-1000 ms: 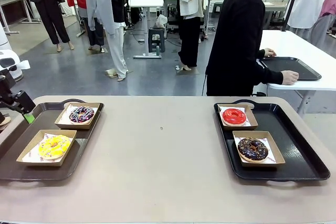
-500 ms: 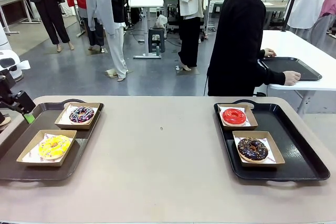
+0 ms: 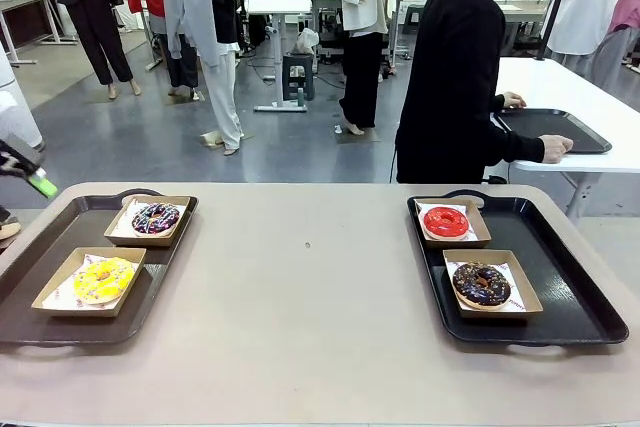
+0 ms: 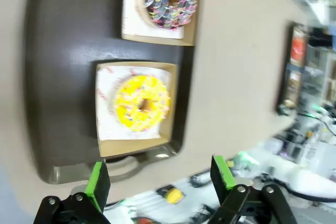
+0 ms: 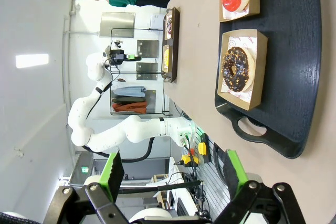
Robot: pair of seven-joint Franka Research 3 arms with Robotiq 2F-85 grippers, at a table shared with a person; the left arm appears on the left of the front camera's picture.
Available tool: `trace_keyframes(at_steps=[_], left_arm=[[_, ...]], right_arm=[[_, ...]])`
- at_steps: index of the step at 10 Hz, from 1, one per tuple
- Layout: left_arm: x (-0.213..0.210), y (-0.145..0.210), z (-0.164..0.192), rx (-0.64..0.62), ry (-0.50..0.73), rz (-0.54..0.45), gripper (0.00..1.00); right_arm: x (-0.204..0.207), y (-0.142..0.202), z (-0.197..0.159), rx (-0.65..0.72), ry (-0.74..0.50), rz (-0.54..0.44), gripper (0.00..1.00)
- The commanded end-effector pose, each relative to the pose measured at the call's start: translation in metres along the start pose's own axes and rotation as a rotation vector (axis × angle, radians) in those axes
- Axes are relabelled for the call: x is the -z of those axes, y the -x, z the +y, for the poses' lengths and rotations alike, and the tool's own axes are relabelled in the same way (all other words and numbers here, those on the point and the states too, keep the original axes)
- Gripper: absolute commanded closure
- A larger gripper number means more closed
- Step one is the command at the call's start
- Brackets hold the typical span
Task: Individually package the donuts and arrange them on the tray.
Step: Place the picked Paper togo box on the Handle tray.
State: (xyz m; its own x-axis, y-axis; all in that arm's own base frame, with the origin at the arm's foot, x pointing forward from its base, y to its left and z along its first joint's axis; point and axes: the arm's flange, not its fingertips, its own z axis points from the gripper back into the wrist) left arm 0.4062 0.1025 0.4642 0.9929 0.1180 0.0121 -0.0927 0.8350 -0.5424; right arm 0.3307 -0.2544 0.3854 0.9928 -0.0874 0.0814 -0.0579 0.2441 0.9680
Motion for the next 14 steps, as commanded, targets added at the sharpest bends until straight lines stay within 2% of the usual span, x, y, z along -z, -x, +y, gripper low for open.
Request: trace_keyframes(at_steps=[1,3,4,6,7,10,14], left_arm=[[-0.015,-0.023,0.049,-0.06,0.322,0.047,0.0],[-0.014,-0.022,0.095,-0.038,0.512,0.012,0.0],[-0.014,-0.021,0.121,-0.012,0.594,-0.044,0.0],[-0.006,-0.007,0.153,0.01,0.673,-0.187,0.0],[-0.006,-0.006,0.17,0.03,0.708,-0.206,0.0],[-0.022,-0.011,0.197,0.09,0.71,-0.202,0.0],[-0.026,-0.029,0.195,0.129,0.698,-0.085,0.0]], right_arm=[[0.0,0.0,0.0,0.001,-0.001,-0.001,0.0],[0.0,0.0,0.0,0.001,-0.001,-0.001,0.0],[0.0,0.0,0.0,0.001,-0.001,-0.001,0.0],[0.0,0.0,0.0,0.001,-0.001,-0.001,0.0],[0.0,0.0,0.0,0.001,-0.001,-0.001,0.0],[0.0,0.0,0.0,0.001,-0.001,-0.001,0.0],[0.0,0.0,0.0,0.001,-0.001,-0.001,0.0]])
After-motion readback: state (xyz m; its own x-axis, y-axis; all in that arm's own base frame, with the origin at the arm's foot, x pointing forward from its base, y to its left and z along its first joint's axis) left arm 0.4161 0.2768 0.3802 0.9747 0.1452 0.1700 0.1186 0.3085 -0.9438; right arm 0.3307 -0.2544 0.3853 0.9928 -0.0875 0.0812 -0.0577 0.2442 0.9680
